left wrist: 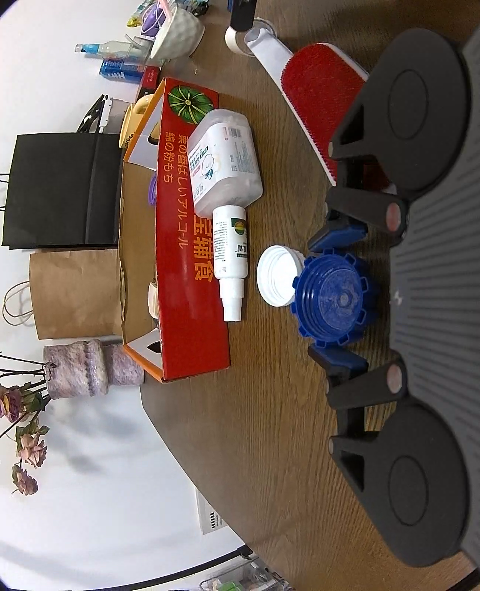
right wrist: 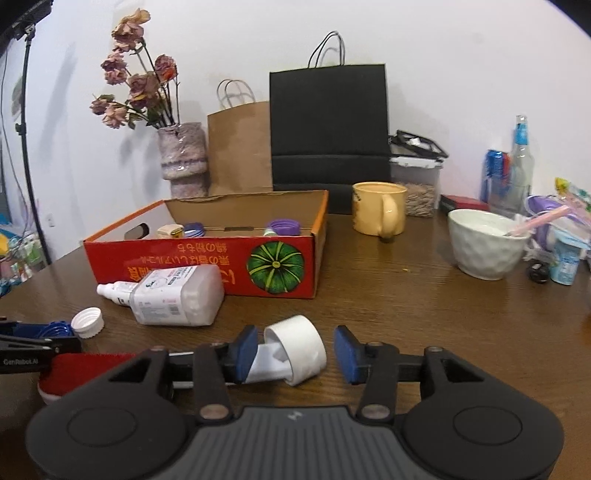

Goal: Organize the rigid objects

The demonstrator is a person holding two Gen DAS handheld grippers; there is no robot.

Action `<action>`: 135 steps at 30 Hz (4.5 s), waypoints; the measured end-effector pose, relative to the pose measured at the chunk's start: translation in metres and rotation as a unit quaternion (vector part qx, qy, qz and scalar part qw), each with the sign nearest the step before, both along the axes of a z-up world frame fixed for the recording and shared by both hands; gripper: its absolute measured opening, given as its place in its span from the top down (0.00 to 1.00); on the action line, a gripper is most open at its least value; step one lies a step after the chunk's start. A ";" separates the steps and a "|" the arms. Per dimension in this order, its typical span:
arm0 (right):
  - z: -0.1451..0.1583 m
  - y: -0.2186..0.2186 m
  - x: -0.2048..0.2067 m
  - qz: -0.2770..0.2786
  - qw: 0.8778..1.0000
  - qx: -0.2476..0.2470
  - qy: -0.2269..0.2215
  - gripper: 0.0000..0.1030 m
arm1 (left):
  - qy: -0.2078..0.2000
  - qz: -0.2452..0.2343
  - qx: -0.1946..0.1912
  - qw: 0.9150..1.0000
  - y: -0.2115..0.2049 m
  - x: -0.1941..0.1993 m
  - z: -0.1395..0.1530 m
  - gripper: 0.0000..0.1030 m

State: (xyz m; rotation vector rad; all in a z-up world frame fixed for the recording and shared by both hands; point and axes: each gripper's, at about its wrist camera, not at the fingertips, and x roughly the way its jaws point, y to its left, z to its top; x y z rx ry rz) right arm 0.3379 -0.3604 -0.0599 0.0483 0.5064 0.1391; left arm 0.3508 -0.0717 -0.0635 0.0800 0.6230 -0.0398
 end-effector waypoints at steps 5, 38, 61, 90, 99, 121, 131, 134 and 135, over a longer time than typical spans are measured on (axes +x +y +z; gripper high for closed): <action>-0.004 -0.006 0.014 0.002 1.000 0.006 0.010 0.70 | 0.000 0.005 0.003 1.000 -0.001 0.001 0.000 0.46; 0.058 0.034 -0.094 -0.012 0.996 0.004 -0.083 0.74 | -0.111 -0.006 -0.038 0.993 0.015 -0.096 0.071 0.46; 0.080 0.077 -0.196 -0.002 0.991 0.000 -0.132 0.74 | -0.177 -0.026 -0.066 0.982 0.025 -0.182 0.097 0.46; 0.096 0.075 -0.035 0.009 0.991 -0.005 -0.133 0.74 | -0.189 -0.013 -0.053 0.980 0.027 -0.045 0.112 0.46; 0.101 0.079 0.052 0.016 0.992 -0.008 -0.122 0.74 | -0.191 -0.018 -0.049 0.980 0.019 0.040 0.122 0.46; 0.093 0.080 0.222 0.028 0.997 0.016 -0.075 0.74 | -0.167 -0.014 -0.050 0.985 -0.016 0.202 0.126 0.46; 0.087 0.079 0.283 0.037 0.999 0.020 -0.030 0.74 | -0.108 -0.007 -0.038 0.993 -0.032 0.262 0.112 0.46; 0.086 0.083 0.297 0.044 0.999 0.014 -0.006 0.74 | -0.088 -0.009 -0.023 0.996 -0.037 0.275 0.110 0.46; 0.085 0.084 0.303 0.045 0.999 0.010 0.004 0.74 | -0.074 -0.008 -0.021 0.997 -0.038 0.280 0.109 0.46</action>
